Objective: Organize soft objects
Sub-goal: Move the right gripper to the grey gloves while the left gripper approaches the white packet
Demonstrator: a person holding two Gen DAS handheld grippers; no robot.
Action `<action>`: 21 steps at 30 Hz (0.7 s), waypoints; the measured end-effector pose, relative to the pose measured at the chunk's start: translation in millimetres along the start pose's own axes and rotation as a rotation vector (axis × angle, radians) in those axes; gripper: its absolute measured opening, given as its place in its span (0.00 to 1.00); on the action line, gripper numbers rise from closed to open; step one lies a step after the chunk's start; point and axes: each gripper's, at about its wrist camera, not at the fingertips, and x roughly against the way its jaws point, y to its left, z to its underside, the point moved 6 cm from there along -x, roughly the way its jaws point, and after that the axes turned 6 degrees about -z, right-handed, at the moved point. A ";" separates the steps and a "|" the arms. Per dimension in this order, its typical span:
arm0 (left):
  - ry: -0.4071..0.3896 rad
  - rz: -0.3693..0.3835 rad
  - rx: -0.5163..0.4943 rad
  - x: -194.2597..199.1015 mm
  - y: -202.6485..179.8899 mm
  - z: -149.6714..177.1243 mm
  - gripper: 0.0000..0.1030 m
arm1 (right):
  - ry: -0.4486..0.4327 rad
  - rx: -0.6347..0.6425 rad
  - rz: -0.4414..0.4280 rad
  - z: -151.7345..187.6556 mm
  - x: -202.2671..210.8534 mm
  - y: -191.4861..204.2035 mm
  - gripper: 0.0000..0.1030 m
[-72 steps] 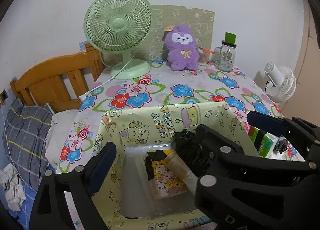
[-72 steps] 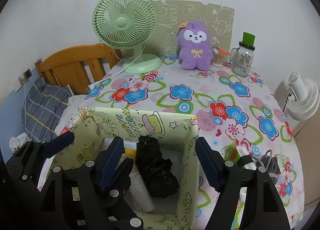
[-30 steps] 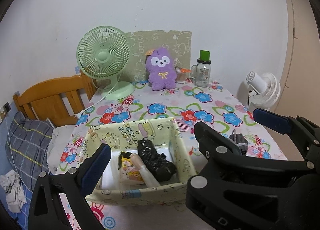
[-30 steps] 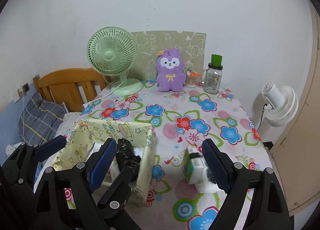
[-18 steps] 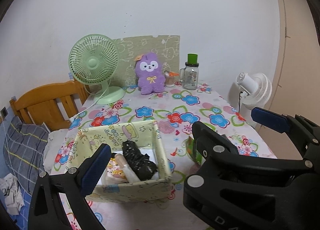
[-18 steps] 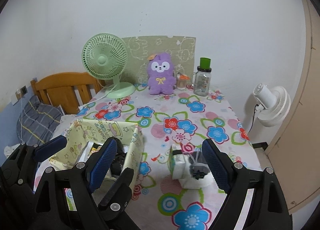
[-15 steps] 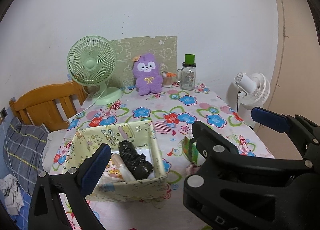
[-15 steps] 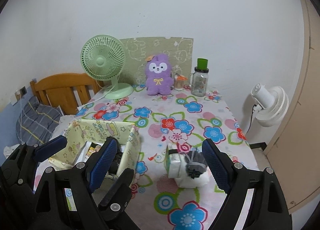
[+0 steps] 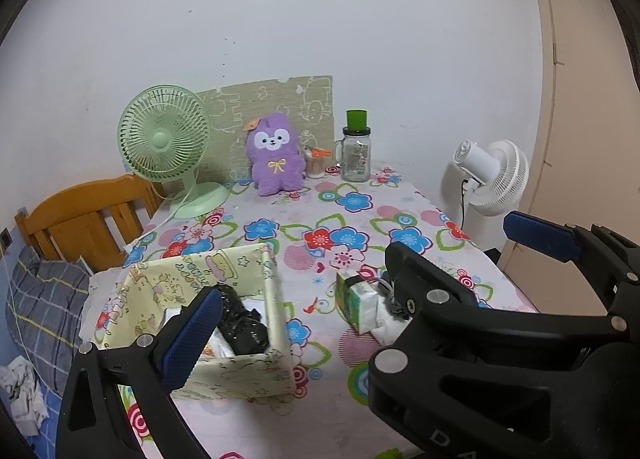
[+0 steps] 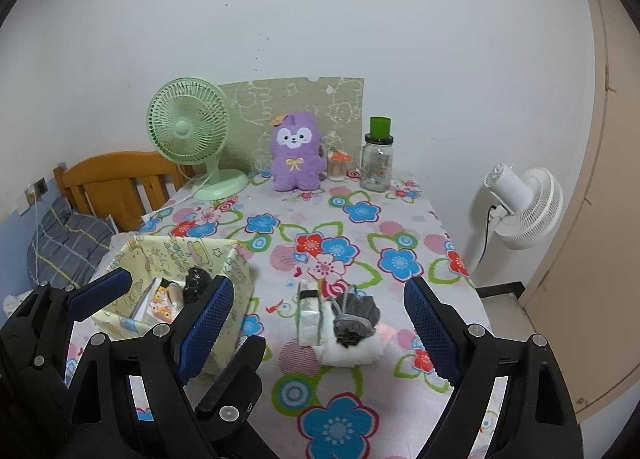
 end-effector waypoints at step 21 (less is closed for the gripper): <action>0.057 0.053 -0.001 -37.9 -44.6 24.0 1.00 | 0.040 -0.035 -0.001 32.0 -28.0 -46.2 0.87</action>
